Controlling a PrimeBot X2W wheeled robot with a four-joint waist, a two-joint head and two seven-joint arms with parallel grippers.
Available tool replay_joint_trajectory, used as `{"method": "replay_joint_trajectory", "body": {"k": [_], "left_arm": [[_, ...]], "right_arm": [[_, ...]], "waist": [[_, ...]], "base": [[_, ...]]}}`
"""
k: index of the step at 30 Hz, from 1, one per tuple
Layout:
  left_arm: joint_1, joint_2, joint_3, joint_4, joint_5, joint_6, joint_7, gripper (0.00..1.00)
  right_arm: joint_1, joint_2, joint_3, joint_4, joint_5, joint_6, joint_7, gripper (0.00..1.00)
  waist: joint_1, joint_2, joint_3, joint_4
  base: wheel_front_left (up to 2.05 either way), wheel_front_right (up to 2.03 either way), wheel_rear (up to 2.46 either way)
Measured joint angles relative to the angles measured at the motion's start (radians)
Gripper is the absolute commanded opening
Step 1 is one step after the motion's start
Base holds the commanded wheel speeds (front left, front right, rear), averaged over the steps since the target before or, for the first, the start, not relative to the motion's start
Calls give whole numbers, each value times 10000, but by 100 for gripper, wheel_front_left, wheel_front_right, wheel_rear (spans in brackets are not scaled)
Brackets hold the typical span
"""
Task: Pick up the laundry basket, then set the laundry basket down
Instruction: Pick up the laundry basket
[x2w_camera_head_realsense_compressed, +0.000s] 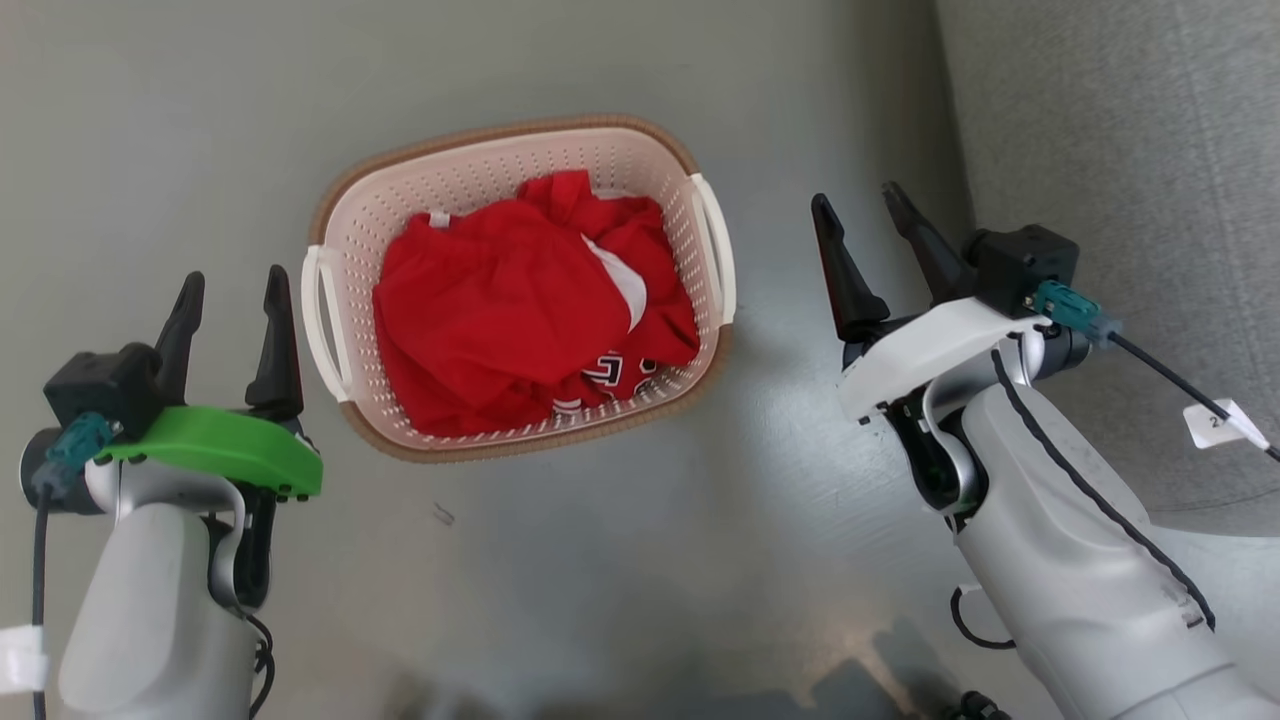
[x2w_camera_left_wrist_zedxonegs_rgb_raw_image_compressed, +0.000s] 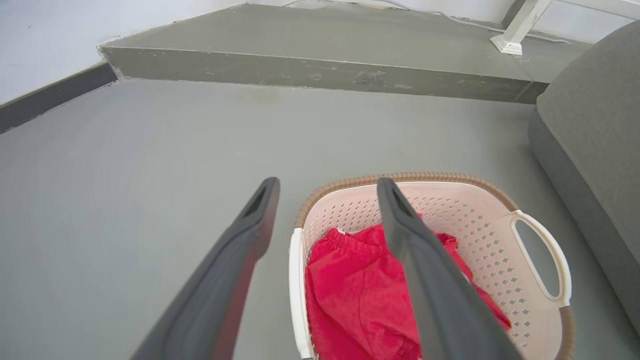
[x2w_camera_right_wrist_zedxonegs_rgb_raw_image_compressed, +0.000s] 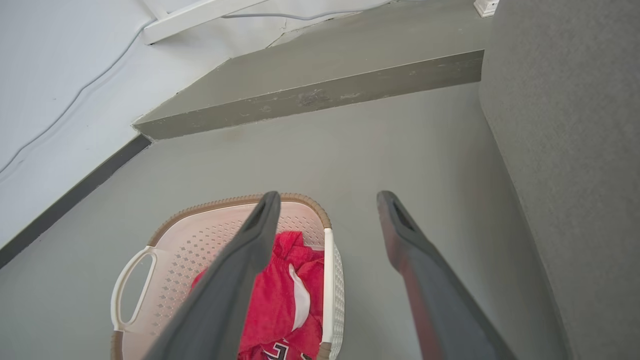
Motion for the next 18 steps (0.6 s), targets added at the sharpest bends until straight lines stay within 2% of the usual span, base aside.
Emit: {"method": "replay_joint_trajectory", "body": {"k": [18], "left_arm": [[-1459,19,-746,1952,-466,-12,151,100]], "right_arm": [[-1449,-13,368,2119,713,36,0,100]], "waist": [[-1,0,982,430]], "base": [[0,0,0]]}}
